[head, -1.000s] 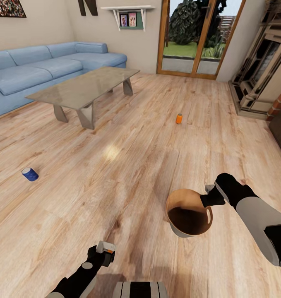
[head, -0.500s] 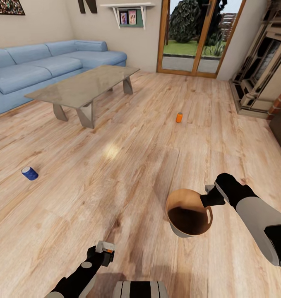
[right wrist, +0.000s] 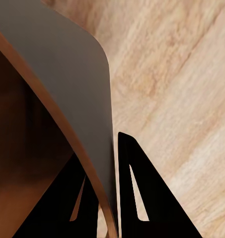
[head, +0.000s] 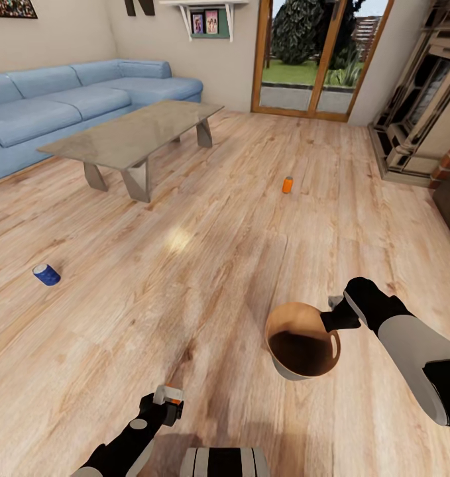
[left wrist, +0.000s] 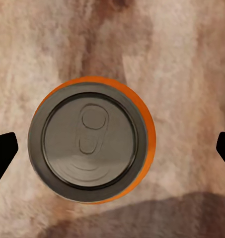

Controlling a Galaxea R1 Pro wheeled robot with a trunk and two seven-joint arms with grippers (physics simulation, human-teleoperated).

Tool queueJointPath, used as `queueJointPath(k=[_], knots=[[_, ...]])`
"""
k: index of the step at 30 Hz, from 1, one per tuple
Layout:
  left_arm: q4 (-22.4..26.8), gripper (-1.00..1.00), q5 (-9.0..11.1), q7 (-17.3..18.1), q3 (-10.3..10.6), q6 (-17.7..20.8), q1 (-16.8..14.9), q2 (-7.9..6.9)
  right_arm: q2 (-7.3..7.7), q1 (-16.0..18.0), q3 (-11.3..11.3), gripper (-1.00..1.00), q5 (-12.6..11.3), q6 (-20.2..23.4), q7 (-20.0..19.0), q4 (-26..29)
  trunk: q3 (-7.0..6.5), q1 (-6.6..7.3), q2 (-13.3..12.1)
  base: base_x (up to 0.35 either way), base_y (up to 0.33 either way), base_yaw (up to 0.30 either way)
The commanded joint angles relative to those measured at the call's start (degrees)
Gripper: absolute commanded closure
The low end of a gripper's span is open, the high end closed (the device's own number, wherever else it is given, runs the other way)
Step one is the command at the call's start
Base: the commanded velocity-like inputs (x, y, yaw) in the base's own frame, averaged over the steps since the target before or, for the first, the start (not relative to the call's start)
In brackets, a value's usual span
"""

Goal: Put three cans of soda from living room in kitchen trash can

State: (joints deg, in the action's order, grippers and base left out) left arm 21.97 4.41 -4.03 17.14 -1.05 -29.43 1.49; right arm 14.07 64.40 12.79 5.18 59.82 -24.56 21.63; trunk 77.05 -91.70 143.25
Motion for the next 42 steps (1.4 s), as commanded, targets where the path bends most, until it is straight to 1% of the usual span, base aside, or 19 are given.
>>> queueJointPath(k=[1,7,30,36,42], knots=[[0.00,-1.00,0.00,0.01,0.00,0.00,0.03,0.00,-0.01,0.00,-0.13,1.00,-1.05,0.18,-0.13,-0.01,0.02,0.01,0.00,0.000,0.000,0.000],[0.00,-1.00,0.06,0.14,0.00,0.05,0.00,0.00,-0.01,-0.03,-0.13,1.00,-0.96,0.18,-0.13,-0.01,1.48,-0.15,0.08,0.000,0.000,0.000],[0.17,-1.00,0.13,0.16,-0.32,0.55,0.01,-0.07,-0.01,-0.07,0.05,1.00,-0.80,0.18,-0.13,-0.01,1.61,-0.15,0.08,0.000,0.000,0.000],[0.18,-1.00,0.16,0.17,-0.35,0.60,-0.01,-0.09,-0.01,-0.07,0.05,1.00,-0.83,0.18,-0.13,-0.01,1.61,-0.15,0.08,0.112,0.078,0.000],[0.18,-1.00,0.16,0.11,-0.35,0.61,0.01,-0.09,-0.66,-0.07,0.04,1.00,-0.64,0.18,-0.13,-0.01,1.61,-0.15,0.08,0.033,0.023,0.000]])
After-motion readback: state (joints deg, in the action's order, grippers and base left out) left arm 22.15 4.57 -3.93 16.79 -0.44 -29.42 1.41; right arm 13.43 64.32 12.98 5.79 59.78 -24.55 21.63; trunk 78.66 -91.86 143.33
